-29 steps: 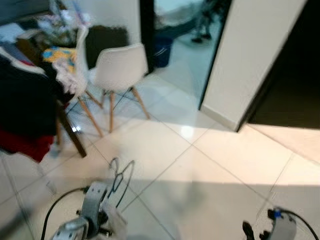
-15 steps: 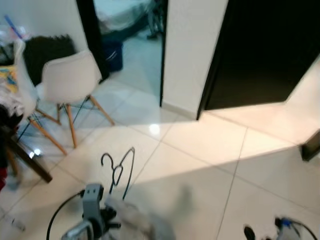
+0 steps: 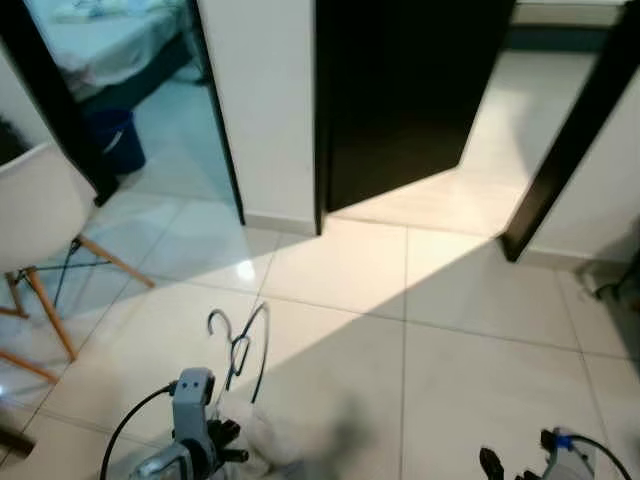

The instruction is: Hang hanger

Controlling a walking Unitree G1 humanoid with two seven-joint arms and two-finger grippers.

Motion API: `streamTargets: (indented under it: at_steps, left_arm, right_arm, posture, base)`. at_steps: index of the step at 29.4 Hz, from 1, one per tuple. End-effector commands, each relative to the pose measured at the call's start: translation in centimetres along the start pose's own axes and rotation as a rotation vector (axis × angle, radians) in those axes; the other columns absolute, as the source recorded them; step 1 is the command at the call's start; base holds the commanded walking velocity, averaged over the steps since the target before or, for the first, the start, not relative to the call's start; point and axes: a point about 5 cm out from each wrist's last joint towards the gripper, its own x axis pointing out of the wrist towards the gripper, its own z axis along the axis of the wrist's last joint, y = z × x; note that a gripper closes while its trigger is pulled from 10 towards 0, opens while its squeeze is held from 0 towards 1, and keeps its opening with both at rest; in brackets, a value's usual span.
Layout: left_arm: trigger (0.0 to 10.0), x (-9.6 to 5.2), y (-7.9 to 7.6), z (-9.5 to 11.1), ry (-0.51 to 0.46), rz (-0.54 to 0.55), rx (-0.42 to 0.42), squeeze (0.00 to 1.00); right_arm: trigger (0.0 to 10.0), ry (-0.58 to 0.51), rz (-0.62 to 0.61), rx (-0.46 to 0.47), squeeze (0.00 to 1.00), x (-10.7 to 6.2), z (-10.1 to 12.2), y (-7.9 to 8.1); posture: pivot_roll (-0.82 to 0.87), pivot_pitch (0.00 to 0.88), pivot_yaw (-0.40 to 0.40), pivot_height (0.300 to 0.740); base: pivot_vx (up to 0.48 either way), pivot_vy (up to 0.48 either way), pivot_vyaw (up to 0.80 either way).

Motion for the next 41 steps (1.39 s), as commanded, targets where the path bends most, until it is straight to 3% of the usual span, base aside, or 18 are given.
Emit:
streamTargets:
  at_steps: [1,10,31,36,41]
  left_arm:
    - [10.0,-0.5,0.7,-1.0,0.032,0.022,-0.011,0.0]
    - [10.0,-0.4,0.8,-1.4,0.063,-0.009,0.008,0.0]
    - [10.0,-0.5,1.2,-1.8,0.062,-0.022,0.032,0.0]
    - [10.0,-0.4,1.5,-0.8,0.018,0.001,0.095,0.0]
    - [10.0,-0.6,3.1,0.6,0.034,0.13,0.186,0.0]
  right_arm:
    - [10.0,0.028,-0.004,0.002,0.0,-0.3,-1.1,0.1]
    - [10.0,0.043,0.009,-0.006,0.0,-0.2,-1.4,1.0]
    - [10.0,0.048,0.03,-0.032,0.0,-0.4,-1.2,1.0]
    - [10.0,0.054,0.049,-0.056,0.0,-0.3,-1.2,0.9]
    - [10.0,0.084,0.095,-0.133,0.0,0.0,-1.4,1.0]
  posture:
    - [-0.04,0.163,0.053,0.74]
    - [-0.04,0.165,0.059,0.74]
    - [-0.05,0.168,0.063,0.74]
    - [-0.05,0.16,0.064,0.74]
    - [-0.05,0.15,0.056,0.74]
  base:
    - [0.0,0.0,-0.79]
    - [0.0,0.0,-0.79]
    - [0.0,0.0,-0.79]
    - [0.0,0.0,-0.79]
    - [0.0,0.0,-0.79]
